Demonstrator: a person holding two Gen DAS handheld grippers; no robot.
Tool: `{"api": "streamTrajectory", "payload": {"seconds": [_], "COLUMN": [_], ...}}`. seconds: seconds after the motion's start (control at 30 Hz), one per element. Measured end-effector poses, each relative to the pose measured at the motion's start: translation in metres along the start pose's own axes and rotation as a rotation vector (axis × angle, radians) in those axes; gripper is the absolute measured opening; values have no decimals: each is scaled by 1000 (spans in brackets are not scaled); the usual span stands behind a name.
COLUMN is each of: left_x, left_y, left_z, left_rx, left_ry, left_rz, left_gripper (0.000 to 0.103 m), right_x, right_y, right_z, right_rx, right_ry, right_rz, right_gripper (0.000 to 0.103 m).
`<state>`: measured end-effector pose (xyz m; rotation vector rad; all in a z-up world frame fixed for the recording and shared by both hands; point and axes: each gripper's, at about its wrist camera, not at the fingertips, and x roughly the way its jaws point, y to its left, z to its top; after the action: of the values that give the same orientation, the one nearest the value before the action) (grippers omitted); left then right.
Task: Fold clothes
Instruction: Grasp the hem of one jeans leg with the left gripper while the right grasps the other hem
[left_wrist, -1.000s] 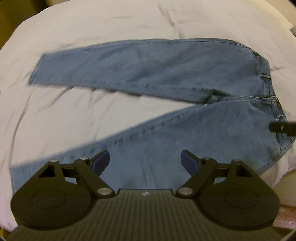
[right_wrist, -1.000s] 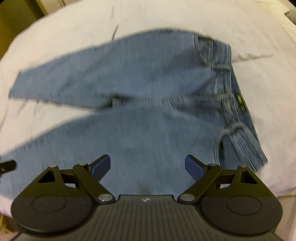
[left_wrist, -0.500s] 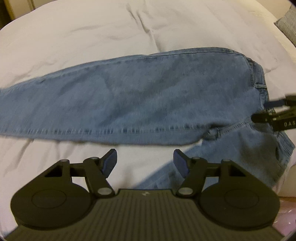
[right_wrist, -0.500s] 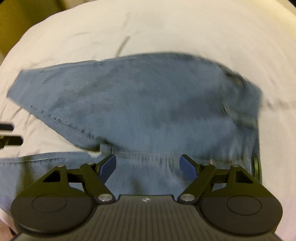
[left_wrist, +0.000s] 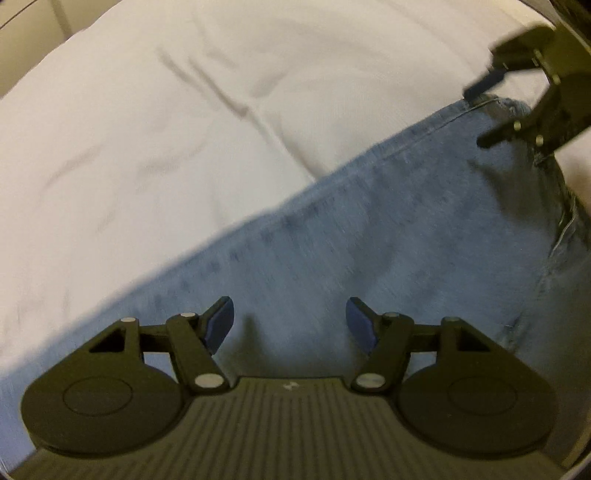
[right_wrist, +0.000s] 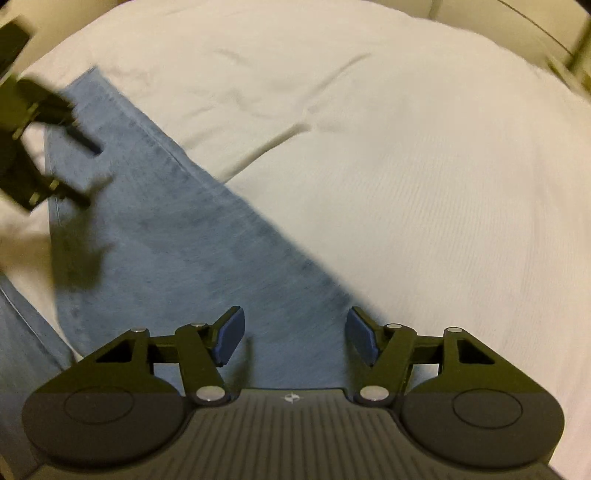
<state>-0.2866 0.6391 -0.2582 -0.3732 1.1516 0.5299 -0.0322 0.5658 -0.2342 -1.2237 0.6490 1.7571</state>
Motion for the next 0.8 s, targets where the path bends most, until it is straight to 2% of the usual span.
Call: {"api": "streamTrajectory", "payload": {"seconds": [0.07, 0.23, 0.3, 0.37, 0.4, 0.43, 0.5, 0.6, 0.73, 0.8], "left_x": [11, 43, 55, 67, 71, 76, 77, 66, 17, -17], "left_y": [12, 46, 58, 68, 69, 69, 67, 63, 56, 49], "left_z": [11, 30, 33, 34, 32, 31, 27, 22, 4, -14], "left_rx": [53, 153, 165, 163, 168, 176, 210, 231, 205, 174], "left_ry": [10, 84, 129, 182, 204, 225, 235, 217, 99, 30], "left_rz": [-7, -46, -91, -150, -166, -179, -171, -119, -54, -39], "left_gripper": [69, 70, 70, 69, 66, 56, 40, 15, 8, 7], "right_x": [5, 19, 20, 21, 23, 25, 28, 28, 12, -9], "right_y": [-13, -38, -43, -46, -46, -47, -50, -51, -28, -12], "right_z": [4, 4, 5, 7, 7, 8, 8, 7, 2, -9], "right_rx": [-59, -143, -150, -158, -164, -168, -145, -120, -139, -130], "right_ry": [27, 109, 132, 159, 173, 183, 204, 218, 174, 119], "right_rz": [21, 161, 209, 246, 257, 260, 273, 269, 174, 101], "right_gripper": [64, 63, 64, 60, 54, 50, 27, 16, 10, 10]}}
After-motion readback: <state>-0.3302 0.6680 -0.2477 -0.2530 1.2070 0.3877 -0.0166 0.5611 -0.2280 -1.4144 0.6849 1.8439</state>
